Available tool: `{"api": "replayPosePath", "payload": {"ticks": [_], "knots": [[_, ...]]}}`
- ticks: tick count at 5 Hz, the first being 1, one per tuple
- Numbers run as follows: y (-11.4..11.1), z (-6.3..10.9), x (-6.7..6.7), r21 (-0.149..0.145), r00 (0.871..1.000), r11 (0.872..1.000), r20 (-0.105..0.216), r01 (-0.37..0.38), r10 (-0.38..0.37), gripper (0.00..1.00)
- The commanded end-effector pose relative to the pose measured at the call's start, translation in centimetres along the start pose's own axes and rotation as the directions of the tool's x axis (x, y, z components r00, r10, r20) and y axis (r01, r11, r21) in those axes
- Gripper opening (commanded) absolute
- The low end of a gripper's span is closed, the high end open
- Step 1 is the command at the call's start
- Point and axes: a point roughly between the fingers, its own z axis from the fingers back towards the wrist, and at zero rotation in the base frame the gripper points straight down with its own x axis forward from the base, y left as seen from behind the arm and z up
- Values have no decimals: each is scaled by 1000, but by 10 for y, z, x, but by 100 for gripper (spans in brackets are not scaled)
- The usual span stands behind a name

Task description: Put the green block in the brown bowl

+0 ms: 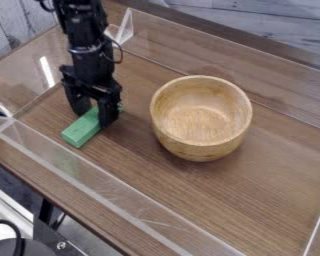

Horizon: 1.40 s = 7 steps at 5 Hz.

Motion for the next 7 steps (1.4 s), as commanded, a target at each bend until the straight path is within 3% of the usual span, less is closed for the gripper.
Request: {"api": "replayPosePath", "payload": {"ticks": [1, 3, 4, 5, 6, 7], "knots": [[7, 6, 6, 24, 999, 1000, 32, -10, 9, 0], [1, 33, 11, 18, 997, 1000, 77, -15, 14, 0], [-3, 66, 17, 14, 991, 1000, 133, -26, 24, 0], [-9, 108, 35, 0, 976, 1000, 216, -15, 15, 0], [-32, 140, 55, -29, 963, 998, 268, 48, -38, 0], [-57, 140, 54, -39, 961, 992, 255, 122, -108, 0]]}}
